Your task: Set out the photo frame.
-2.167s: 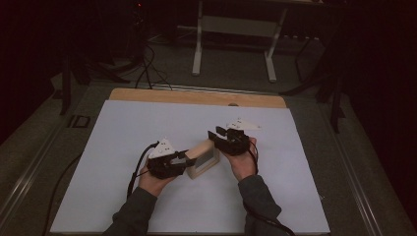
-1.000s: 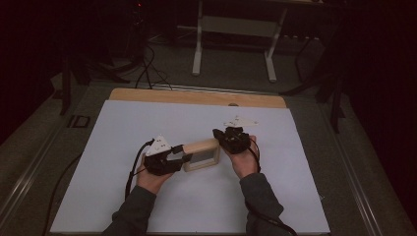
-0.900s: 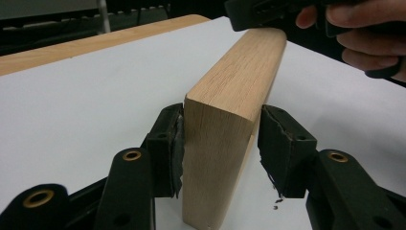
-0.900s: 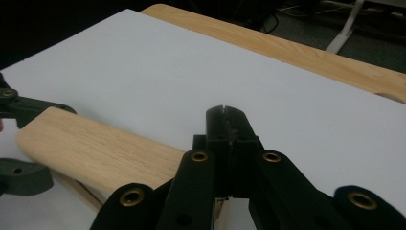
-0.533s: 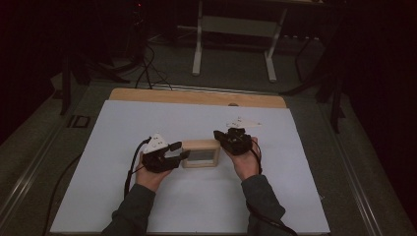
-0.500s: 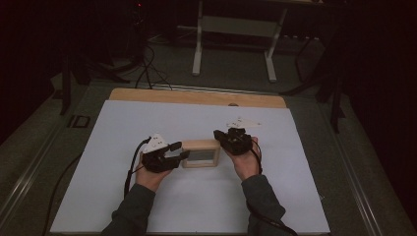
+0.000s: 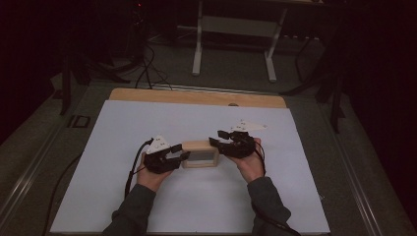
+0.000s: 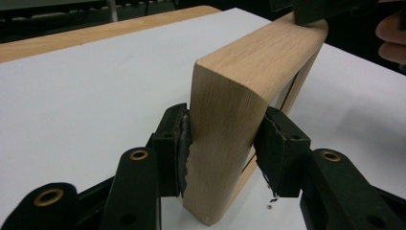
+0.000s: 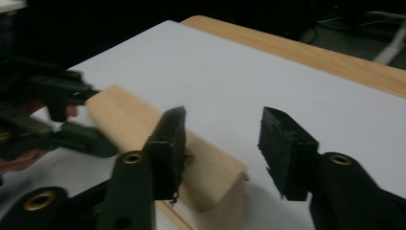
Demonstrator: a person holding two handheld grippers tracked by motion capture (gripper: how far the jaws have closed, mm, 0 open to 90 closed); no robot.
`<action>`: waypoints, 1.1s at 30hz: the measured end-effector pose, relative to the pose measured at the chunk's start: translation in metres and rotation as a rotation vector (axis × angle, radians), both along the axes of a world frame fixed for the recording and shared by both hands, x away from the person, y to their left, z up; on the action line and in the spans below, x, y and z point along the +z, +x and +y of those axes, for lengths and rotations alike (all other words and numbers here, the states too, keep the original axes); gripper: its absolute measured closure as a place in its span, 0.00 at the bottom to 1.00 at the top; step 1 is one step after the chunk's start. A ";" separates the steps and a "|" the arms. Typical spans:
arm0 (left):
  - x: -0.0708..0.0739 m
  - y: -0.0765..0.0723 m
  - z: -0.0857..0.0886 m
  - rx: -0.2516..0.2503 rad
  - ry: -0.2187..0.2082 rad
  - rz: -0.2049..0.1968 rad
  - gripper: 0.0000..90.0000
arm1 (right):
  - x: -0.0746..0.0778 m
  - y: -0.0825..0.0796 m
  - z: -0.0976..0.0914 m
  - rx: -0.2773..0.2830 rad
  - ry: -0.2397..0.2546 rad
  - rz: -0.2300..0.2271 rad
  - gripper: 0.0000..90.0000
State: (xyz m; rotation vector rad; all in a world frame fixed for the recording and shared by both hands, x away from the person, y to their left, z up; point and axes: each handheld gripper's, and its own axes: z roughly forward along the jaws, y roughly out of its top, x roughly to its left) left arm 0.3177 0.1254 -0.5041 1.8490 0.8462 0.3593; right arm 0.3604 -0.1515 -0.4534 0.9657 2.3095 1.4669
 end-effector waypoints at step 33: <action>-0.008 0.005 -0.004 0.013 0.043 0.027 0.64 | -0.044 -0.007 -0.014 0.027 -0.016 0.072 0.61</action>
